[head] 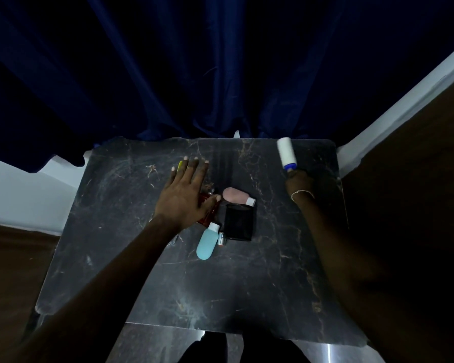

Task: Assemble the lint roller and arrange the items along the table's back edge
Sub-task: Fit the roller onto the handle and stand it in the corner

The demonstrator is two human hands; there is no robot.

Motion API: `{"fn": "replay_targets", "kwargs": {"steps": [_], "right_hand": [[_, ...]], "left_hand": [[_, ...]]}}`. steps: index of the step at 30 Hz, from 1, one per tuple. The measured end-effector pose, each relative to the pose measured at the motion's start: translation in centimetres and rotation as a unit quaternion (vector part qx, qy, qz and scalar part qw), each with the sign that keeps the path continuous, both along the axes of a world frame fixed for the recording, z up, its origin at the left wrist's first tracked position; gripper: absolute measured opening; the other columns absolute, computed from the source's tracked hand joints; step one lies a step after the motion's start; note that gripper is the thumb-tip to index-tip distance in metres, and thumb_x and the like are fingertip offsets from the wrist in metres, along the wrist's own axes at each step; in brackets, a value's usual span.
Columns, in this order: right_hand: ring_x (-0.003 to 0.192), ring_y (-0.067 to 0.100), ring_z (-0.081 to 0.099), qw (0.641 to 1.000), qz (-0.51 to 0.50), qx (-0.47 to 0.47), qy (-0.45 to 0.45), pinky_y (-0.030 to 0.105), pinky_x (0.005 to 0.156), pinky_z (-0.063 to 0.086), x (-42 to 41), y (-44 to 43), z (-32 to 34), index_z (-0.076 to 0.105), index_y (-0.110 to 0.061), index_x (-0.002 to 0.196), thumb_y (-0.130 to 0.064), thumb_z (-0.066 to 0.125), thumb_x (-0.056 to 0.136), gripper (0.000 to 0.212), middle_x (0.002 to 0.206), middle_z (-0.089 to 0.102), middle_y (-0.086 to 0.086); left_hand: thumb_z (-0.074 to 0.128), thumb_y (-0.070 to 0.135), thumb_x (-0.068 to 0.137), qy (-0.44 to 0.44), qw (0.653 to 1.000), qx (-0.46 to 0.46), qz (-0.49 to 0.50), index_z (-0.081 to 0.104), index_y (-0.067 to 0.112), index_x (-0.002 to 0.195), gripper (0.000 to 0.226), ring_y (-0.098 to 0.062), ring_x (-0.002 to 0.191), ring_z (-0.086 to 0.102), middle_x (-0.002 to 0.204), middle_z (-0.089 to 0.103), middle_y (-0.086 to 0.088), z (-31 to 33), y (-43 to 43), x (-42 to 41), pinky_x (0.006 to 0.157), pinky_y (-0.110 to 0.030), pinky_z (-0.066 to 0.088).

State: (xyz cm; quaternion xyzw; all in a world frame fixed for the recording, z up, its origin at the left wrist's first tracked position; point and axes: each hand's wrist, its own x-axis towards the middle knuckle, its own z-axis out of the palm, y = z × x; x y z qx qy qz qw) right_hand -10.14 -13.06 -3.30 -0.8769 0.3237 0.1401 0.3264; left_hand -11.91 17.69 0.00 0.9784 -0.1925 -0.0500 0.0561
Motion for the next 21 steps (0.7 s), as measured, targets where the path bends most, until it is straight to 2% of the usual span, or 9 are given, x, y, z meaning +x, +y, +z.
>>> {"fn": "replay_targets", "kwargs": {"steps": [5, 11, 15, 17, 19, 21], "right_hand": [[0.122, 0.039, 0.057, 0.997, 0.078, 0.011, -0.006, 0.042, 0.101, 0.046, -0.2, 1.8, -0.3, 0.060, 0.001, 0.129, -0.023, 0.038, 0.106, 0.040, 0.132, 0.060, 0.027], [0.113, 0.038, 0.060, 0.987, 0.157, 0.033, 0.004, 0.038, 0.095, 0.046, -0.4, 1.9, -1.0, 0.063, 0.001, 0.123, -0.023, 0.041, 0.105, 0.038, 0.125, 0.063, 0.027], [0.091, 0.035, 0.063, 0.986, 0.148, 0.066, -0.024, 0.039, 0.082, 0.047, -0.6, 1.1, -2.1, 0.066, 0.004, 0.106, -0.029, 0.047, 0.104, 0.039, 0.105, 0.067, 0.030], [0.085, 0.037, 0.064, 0.987, 0.136, 0.079, -0.037, 0.041, 0.081, 0.050, -0.9, 0.5, -2.3, 0.066, 0.004, 0.099, -0.033, 0.048, 0.103, 0.042, 0.091, 0.067, 0.029], [0.076, 0.036, 0.063, 0.985, 0.132, 0.093, -0.056, 0.045, 0.080, 0.053, -1.1, -0.5, -2.4, 0.065, 0.004, 0.093, -0.034, 0.049, 0.102, 0.043, 0.078, 0.063, 0.025], [0.072, 0.036, 0.061, 0.983, 0.147, 0.088, -0.065, 0.044, 0.074, 0.053, -1.1, -1.8, -2.1, 0.063, 0.002, 0.086, -0.035, 0.050, 0.101, 0.042, 0.074, 0.061, 0.022]], "left_hand": [[0.027, 0.079, 0.094, 0.025, 0.999, 0.016, -0.025, 0.000, 0.024, 0.165, 0.093, -0.025, 0.161, -0.005, 0.174, 0.004, -0.008, -0.5, -0.8, 1.1, 0.131, -0.049, 0.003], [0.034, 0.074, 0.096, 0.031, 0.998, 0.003, -0.056, 0.003, 0.024, 0.165, 0.091, -0.027, 0.162, 0.000, 0.174, 0.008, -0.009, -1.5, -3.5, 2.9, 0.131, -0.049, 0.006], [0.036, 0.073, 0.096, 0.036, 0.996, -0.011, -0.084, 0.003, 0.023, 0.165, 0.091, -0.028, 0.162, -0.001, 0.174, 0.008, -0.010, -2.3, -5.7, 4.4, 0.131, -0.052, 0.008], [0.041, 0.071, 0.096, 0.041, 0.995, -0.015, -0.094, 0.004, 0.022, 0.165, 0.092, -0.028, 0.161, -0.001, 0.174, 0.007, -0.010, -2.7, -6.7, 5.3, 0.131, -0.051, 0.008], [0.050, 0.064, 0.096, 0.047, 0.993, -0.006, -0.107, 0.003, 0.022, 0.165, 0.093, -0.029, 0.161, 0.000, 0.174, 0.006, -0.010, -3.0, -7.8, 6.3, 0.130, -0.050, 0.009], [0.058, 0.054, 0.096, 0.057, 0.991, -0.003, -0.121, 0.000, 0.024, 0.165, 0.095, -0.029, 0.161, 0.000, 0.174, 0.004, -0.010, -3.2, -9.3, 7.4, 0.130, -0.050, 0.008]]}}
